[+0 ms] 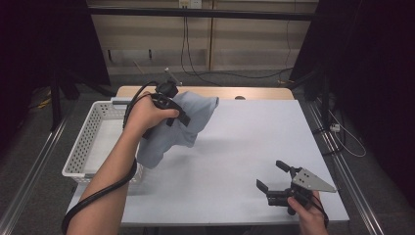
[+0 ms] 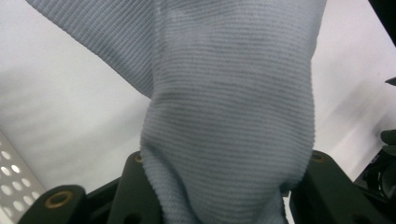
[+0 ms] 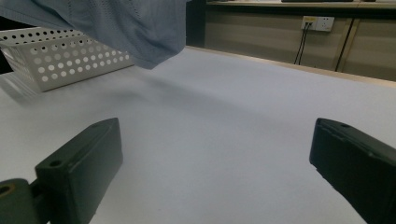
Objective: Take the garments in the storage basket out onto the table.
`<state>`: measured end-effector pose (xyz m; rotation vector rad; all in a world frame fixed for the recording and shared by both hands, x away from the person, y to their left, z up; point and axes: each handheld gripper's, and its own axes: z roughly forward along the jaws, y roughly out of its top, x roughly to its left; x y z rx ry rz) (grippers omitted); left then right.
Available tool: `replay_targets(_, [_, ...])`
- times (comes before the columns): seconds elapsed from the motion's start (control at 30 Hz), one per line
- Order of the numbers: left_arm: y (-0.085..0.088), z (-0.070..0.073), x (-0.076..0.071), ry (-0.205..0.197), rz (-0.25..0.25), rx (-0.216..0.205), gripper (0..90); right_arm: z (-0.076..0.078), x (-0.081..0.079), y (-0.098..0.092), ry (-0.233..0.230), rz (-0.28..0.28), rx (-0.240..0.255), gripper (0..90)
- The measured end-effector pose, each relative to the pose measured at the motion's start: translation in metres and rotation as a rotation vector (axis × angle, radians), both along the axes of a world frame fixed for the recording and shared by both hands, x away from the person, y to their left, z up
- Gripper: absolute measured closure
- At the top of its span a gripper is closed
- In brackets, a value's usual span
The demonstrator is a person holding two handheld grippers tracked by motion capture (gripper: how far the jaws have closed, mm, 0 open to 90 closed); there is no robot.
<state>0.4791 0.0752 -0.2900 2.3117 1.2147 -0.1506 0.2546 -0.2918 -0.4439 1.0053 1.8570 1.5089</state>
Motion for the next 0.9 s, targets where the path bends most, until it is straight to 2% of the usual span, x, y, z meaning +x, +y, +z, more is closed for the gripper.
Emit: replay_targets(0.9, [-0.022,-0.031,-0.005,-0.033,-0.052,-0.002,56.6,0.000,0.000,0.000,0.000,0.001,0.000,2.3])
